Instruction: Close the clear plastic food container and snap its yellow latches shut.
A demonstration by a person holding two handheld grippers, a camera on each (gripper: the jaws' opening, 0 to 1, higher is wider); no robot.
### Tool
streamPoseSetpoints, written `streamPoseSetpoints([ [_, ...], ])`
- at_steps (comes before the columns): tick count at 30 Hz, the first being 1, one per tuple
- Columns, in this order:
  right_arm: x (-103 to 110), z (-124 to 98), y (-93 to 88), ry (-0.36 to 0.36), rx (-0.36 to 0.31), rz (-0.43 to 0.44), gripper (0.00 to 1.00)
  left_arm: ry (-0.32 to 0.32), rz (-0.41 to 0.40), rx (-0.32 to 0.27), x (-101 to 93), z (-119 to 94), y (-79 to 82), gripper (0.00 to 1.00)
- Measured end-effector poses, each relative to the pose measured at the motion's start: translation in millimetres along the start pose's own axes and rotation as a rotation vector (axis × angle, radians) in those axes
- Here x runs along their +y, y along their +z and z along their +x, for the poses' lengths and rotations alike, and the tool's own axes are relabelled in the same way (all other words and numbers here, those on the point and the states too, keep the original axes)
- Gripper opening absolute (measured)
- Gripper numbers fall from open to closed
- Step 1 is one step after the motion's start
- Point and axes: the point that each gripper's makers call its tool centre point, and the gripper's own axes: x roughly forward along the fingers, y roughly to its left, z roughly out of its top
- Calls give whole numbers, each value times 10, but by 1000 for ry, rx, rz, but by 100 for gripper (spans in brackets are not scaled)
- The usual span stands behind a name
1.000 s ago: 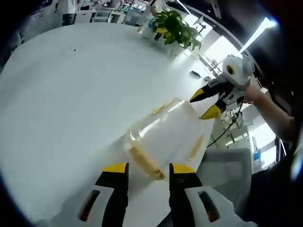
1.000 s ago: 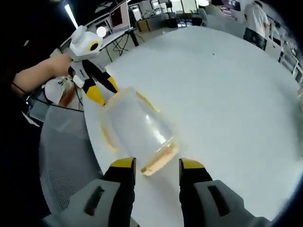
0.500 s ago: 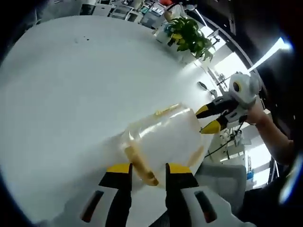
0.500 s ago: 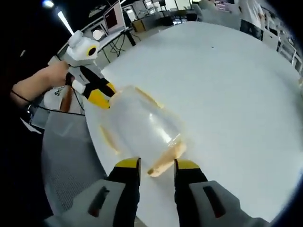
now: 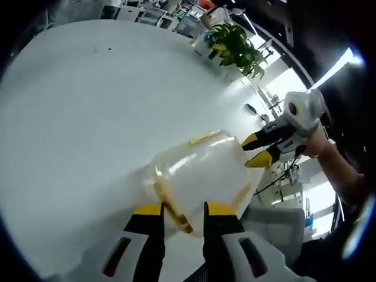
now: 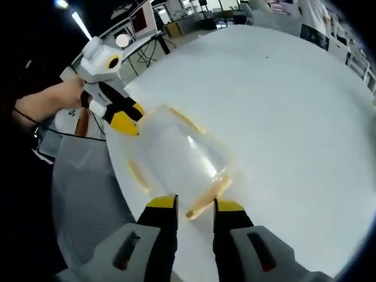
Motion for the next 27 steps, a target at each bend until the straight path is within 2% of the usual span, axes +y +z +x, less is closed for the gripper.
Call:
streamPoseSetpoints([
  [2, -6, -11, -3, 3, -1, 0, 19, -22, -30, -18, 3, 4, -17, 18],
  [6, -21, -17, 11, -1, -27, 37, 19, -14, -12, -32, -28, 12, -18, 19],
  [14, -19, -23, 32, -19, -33, 65, 18, -16, -6, 10, -40, 17, -10, 20],
  [18, -20, -33, 27, -17, -47, 74, 19, -6, 16, 3, -54, 8, -19, 22],
  [20, -19, -38, 31, -27, -57, 75, 20, 0, 52, 0, -55, 2, -14, 23],
  [22, -26, -44, 50, -61, -59, 32, 21, 8, 72, -2, -50, -2, -3, 24],
  [23, -34, -52, 64, -86, -58, -17, 21, 45, 126, -26, -20, -7, 50, 26],
  [25, -28, -61, 70, -118, -43, -87, 22, 100, 164, -19, -1, -44, 51, 31],
  [27, -29, -63, 80, -136, -28, -133, 23, 101, 193, -24, -44, -47, 55, 30],
])
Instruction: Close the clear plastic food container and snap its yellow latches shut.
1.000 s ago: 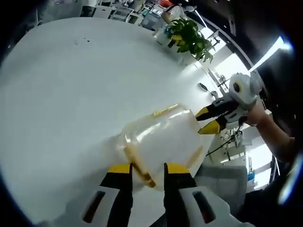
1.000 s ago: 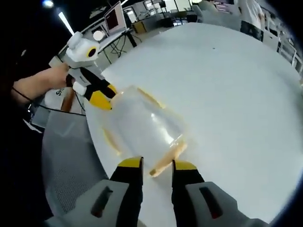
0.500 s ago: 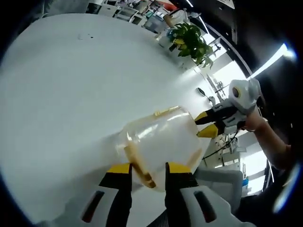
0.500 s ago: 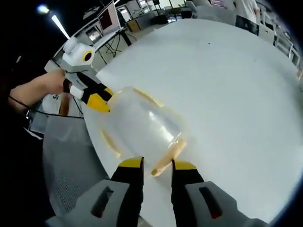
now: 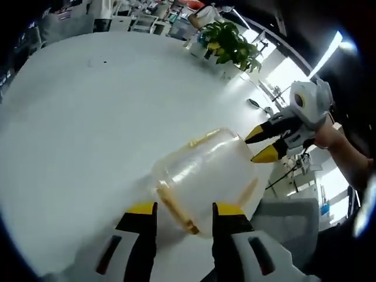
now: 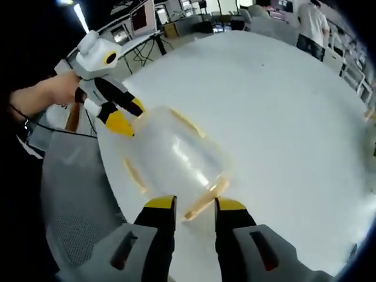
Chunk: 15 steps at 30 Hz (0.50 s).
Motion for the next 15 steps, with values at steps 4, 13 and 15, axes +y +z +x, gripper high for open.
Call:
streamPoseSetpoints([
  [4, 3, -2, 13, -9, 16, -83, 25, 63, 101, -16, 71, -19, 47, 37],
  [13, 112, -117, 296, 18, -156, -289, 29, 80, 448, -155, -213, -140, 394, 40],
  [15, 223, -124, 405, 78, -212, -269, 29, 38, 556, -163, -378, -113, 416, 34],
])
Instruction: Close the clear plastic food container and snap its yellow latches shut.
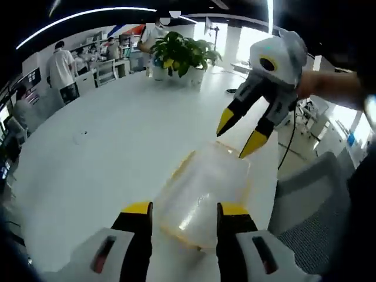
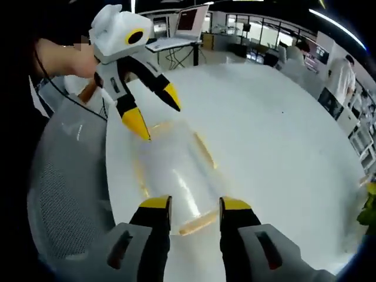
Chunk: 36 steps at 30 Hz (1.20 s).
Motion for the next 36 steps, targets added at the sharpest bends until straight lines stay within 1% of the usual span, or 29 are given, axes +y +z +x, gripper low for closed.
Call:
streamPoseSetpoints([
  [1, -12, 14, 9, 2, 5, 4, 28, -19, 71, 11, -66, 21, 14, 31],
  [2, -14, 30, 25, 4, 2, -6, 26, -31, 105, 18, -102, 41, 18, 28],
  [3, -8, 66, 50, 9, -7, -22, 26, -31, 119, 39, -130, 71, 1, 29],
  [5, 10, 127, 53, 27, -3, -6, 29, -26, 136, 34, -139, 117, 22, 33],
  [8, 92, 215, 113, 52, -14, -36, 28, -43, 137, 38, -166, 154, 42, 31],
  [11, 131, 270, 153, 63, -15, -38, 26, -71, 137, 47, -236, 172, 63, 31],
  [12, 150, 303, 170, 69, -13, -42, 25, -82, 137, 47, -267, 179, 69, 30],
  [14, 164, 350, 179, 72, -1, -58, 26, -81, 153, 49, -281, 187, 62, 29],
  [17, 154, 375, 204, 73, 7, -75, 25, -83, 143, 62, -284, 195, 27, 29],
  [20, 124, 376, 230, 77, 4, -75, 25, -100, 128, 55, -331, 194, 31, 29],
  [22, 91, 376, 227, 73, 13, -80, 25, -100, 129, 54, -364, 182, 43, 30],
  [25, 28, 388, 242, 72, 18, -85, 26, -97, 145, 54, -413, 180, 46, 31],
  [27, -8, 403, 248, 69, 29, -91, 26, -87, 175, 56, -447, 180, 45, 34],
  [28, -26, 411, 257, 69, 40, -104, 26, -70, 196, 43, -454, 180, 68, 36],
  [29, -35, 417, 269, 69, 44, -115, 26, -66, 202, 37, -461, 181, 78, 40],
  [30, -52, 430, 298, 70, 44, -124, 26, -68, 217, 23, -500, 189, 89, 43],
  [31, -59, 436, 307, 70, 44, -124, 26, -68, 228, 23, -519, 197, 83, 44],
  [32, -74, 463, 322, 77, 48, -121, 27, -61, 256, 42, -521, 216, 46, 44],
  [34, -96, 516, 307, 90, 73, -133, 27, -71, 273, 66, -562, 257, -21, 45],
  [36, -124, 546, 294, 94, 94, -152, 25, -76, 293, 75, -587, 277, -55, 48],
])
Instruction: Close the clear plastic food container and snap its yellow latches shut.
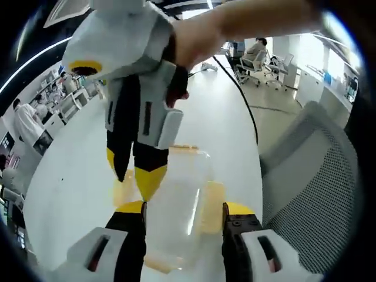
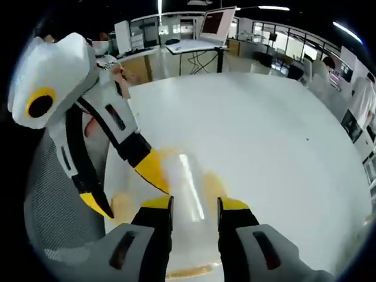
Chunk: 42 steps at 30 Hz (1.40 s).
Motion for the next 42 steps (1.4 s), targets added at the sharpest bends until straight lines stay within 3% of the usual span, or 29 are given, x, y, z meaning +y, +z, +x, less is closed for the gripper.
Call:
streamPoseSetpoints([
  [2, -26, 35, 22, 20, -4, 19, 27, -2, 13, 5, -24, 30, -25, 51],
  [4, -60, 52, 17, 39, 11, 33, 28, 41, 73, 47, 38, 33, -81, 53],
  [8, -10, 24, -27, 115, 37, 92, 29, 63, 84, 43, 44, 74, -70, 58],
  [9, -63, 6, -27, 104, 33, 87, 29, 73, 88, 53, 66, 99, -90, 58],
  [13, -83, -54, -64, 119, 37, 117, 28, 88, 70, 89, 131, 135, -174, 53],
  [15, -81, -67, -79, 121, 38, 124, 28, 99, 79, 65, 146, 138, -154, 53],
  [19, -36, -72, -87, 146, 54, 104, 29, 81, 69, 42, 101, 126, -125, 51],
  [25, -54, -67, -68, 187, 88, 93, 29, 74, 124, 15, 39, 125, 8, 51],
  [29, -84, -39, -90, 209, 129, 59, 27, 63, 145, 34, 43, 159, -21, 51],
  [33, -66, 3, -105, 233, 150, 52, 31, 62, 155, 40, 62, 162, -34, 50],
  [42, -27, 88, -178, 259, 231, -18, 31, 60, 194, 76, 34, 164, -18, 43],
])
